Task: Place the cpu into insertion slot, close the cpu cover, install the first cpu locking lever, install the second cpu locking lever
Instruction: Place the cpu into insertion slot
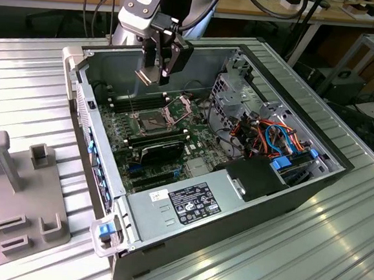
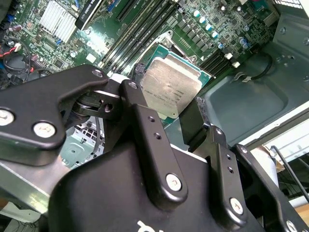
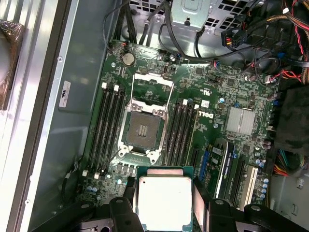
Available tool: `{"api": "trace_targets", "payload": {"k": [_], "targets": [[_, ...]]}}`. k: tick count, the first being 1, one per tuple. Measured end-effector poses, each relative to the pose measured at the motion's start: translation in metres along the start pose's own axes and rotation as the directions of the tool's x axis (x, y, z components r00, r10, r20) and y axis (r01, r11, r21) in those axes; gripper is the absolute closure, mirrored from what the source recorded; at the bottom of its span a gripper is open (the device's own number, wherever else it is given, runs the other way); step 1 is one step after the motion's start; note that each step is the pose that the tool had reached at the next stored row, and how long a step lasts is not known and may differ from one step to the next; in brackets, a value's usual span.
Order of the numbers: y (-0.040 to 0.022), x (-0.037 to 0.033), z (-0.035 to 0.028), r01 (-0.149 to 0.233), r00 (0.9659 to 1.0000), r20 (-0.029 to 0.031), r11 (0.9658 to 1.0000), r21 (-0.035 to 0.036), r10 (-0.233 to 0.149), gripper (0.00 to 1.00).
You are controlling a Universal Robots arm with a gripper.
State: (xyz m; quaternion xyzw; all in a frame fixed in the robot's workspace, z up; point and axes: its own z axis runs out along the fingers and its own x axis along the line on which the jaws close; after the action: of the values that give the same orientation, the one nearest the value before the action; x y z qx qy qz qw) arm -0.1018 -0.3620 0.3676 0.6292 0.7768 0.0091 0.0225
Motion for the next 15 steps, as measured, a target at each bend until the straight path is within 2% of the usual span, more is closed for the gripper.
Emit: {"api": "trace_targets", "payload": {"k": [7,11,12,15], "targets": [[0.0,0.0001,0.0002,-0.004,1.0,0.0001,1.0,0.0,0.004,0.45],[0.0,0.0003,0.0015,-0.049,0.9988,0.0023,0.9988,0.0012,0.049,0.45],[0.0,0.0003,0.0022,-0.07,0.9975,0.0032,0.9976,0.0017,0.07,0.45],[0.0008,0.0011,0.0045,-0.1,0.995,0.0045,0.995,0.0022,0.1,0.45]]}}
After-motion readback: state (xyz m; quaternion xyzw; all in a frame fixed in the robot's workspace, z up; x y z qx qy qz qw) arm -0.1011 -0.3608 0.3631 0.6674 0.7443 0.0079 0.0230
